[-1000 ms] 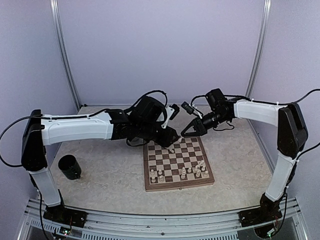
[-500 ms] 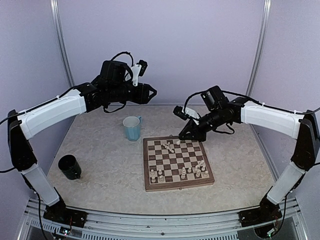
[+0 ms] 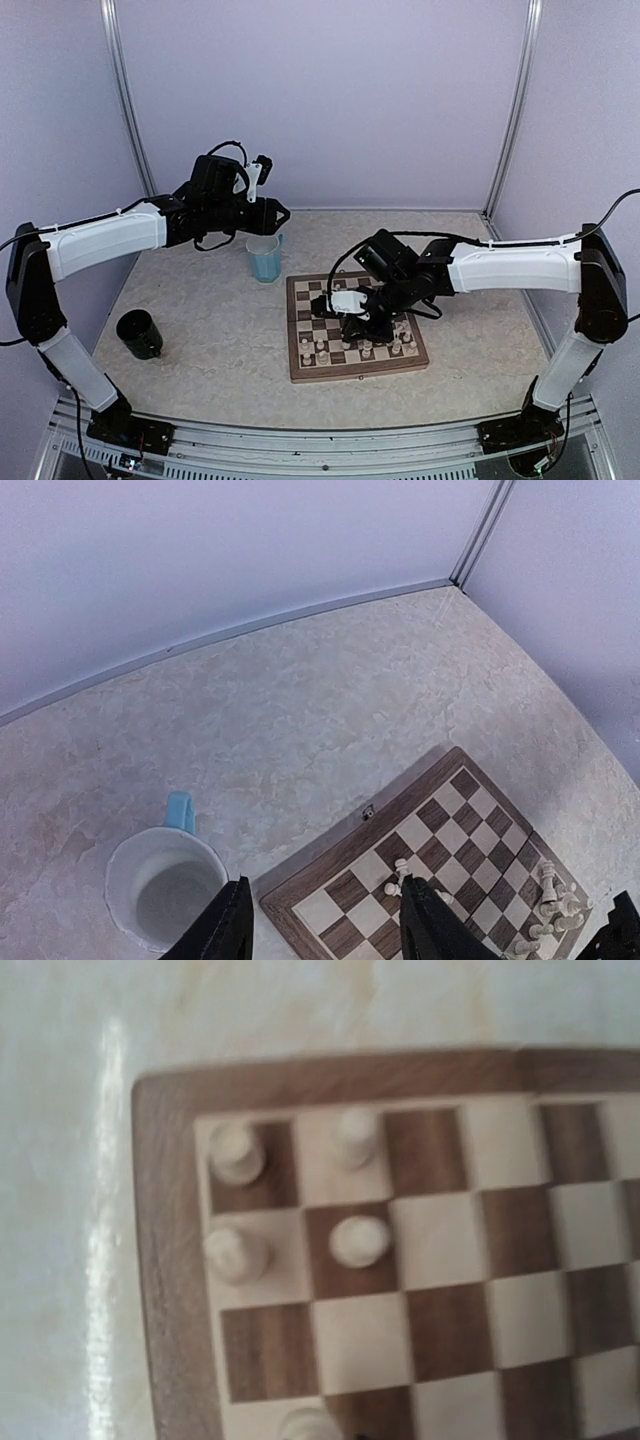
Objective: Set up the chess pieces on the board
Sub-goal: Place the bishop on c1.
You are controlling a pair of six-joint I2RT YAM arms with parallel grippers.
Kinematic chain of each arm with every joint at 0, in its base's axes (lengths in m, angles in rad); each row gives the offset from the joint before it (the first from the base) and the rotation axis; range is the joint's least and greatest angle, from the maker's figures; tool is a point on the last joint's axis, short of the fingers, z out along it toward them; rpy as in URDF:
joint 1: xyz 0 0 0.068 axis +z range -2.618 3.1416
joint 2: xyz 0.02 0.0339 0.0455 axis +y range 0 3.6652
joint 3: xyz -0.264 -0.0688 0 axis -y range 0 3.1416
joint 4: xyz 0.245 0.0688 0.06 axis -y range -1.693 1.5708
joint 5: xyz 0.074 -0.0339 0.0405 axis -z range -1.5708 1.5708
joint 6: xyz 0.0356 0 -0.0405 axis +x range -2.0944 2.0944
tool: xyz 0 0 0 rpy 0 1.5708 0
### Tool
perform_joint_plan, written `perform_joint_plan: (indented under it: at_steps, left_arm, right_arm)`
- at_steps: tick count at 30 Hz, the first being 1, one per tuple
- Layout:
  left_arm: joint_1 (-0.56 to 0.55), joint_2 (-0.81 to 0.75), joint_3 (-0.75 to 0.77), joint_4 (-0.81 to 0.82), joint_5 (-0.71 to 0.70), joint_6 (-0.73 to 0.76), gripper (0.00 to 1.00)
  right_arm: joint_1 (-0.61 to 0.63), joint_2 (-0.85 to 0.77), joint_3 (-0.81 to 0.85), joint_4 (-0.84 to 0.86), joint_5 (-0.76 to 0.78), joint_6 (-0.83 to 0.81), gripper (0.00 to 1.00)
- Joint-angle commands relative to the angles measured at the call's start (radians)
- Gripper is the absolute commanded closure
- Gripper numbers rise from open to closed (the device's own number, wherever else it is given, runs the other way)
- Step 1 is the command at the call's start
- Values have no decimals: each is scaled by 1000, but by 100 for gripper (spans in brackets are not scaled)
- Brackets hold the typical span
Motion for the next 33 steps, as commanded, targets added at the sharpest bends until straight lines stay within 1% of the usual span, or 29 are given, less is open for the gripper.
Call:
perform_joint_plan:
  at_steps: [1,9,25,30,33]
  left_arm:
    - [-1,-35,30,31,8,6,50]
    - [-1,-34,33,27,23,3,50]
    - [-1,-25,41,13,38,5,50]
    - [-1,-24,41,10,39,6,50]
    - [-1,-21,43,7,38,8,50]
  right_arm:
    - [49,28,-34,38,79,-25,95]
    - [102,57,-37,55,135,-29,95]
    - [118,103,7,54,129,-21,95]
    - [126,112,13,53,131,-19,93]
    - [130,116,13,51,131,-19,89]
